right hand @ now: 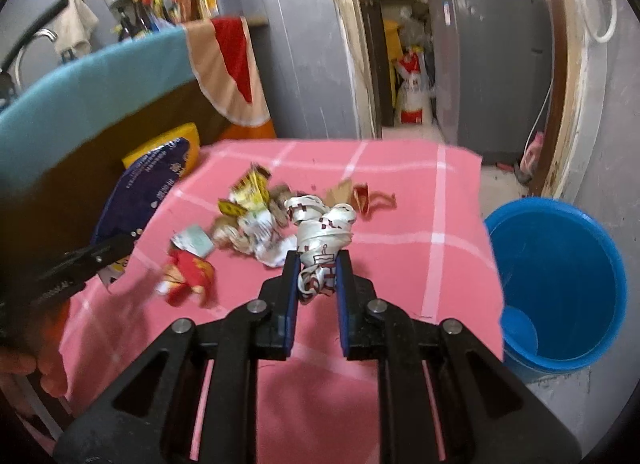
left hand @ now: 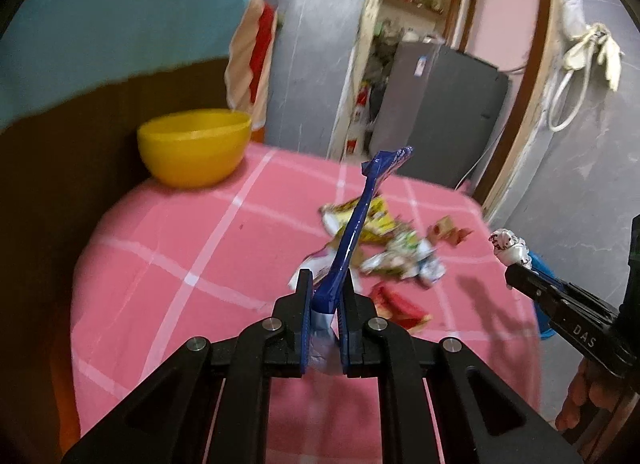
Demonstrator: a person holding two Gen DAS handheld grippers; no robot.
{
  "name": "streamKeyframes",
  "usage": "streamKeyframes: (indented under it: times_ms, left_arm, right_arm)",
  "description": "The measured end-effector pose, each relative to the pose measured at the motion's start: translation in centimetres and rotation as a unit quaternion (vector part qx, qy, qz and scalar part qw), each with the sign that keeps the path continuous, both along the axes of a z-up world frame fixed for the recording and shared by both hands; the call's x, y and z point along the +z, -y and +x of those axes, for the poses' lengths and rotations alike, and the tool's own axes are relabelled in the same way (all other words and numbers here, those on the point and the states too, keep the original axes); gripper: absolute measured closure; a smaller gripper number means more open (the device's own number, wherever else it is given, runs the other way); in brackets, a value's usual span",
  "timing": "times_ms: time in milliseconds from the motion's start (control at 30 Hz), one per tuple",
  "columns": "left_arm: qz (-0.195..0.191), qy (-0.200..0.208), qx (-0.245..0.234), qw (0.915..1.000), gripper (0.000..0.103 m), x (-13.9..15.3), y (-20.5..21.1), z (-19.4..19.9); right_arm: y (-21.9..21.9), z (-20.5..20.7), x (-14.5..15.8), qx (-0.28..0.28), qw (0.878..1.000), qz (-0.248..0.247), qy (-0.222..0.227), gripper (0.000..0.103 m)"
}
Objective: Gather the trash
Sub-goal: 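Carry both items over the blue bucket and open both tools to drop them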
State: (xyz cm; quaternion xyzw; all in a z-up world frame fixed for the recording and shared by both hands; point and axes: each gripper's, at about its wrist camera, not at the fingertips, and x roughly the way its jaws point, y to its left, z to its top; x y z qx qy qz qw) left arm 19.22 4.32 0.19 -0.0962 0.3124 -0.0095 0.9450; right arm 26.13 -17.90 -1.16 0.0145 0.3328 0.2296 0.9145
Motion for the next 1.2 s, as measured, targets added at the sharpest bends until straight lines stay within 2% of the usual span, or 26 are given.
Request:
streamKeyframes:
  times_ms: [100, 233, 467, 667, 867, 1200]
  left_arm:
    - [0.014, 0.037, -0.010, 0.9992, 0.094, 1.7, 1.7, -1.0]
    - [0.012, 0.073, -0.031, 0.9968, 0.094, 3.4, 4.3, -1.4]
    - [-0.005, 0.118, -0.090, 0.9889, 0.094, 5.4, 10.1, 0.1]
    - [-0.034, 0.143, -0.147, 0.9781, 0.094, 6.2, 15.3, 2.2]
    - [-0.044, 0.121, -0.194, 0.9726, 0.094, 5.3, 20.3, 5.3]
    - [-0.031, 0.015, -0.224, 0.9739, 0.094, 1.0, 26.0, 10.5]
  right_arm:
    - [0.9, -1.4, 1.6, -0.011, 0.999, 0.012, 0.036, 0.087]
    - [2.5, -3.0, 3.8, -0.032, 0.995, 0.022, 0.087, 0.087]
    - [6.9, -5.4, 7.2, -0.089, 0.981, 0.033, 0.169, 0.087]
    - [11.4, -6.1, 8.2, -0.140, 0.968, 0.019, 0.207, 0.086]
    - [15.5, -5.2, 7.4, -0.181, 0.963, 0.008, 0.199, 0.086]
    - [20.5, -2.7, 2.4, -0.220, 0.967, 0.011, 0.125, 0.086]
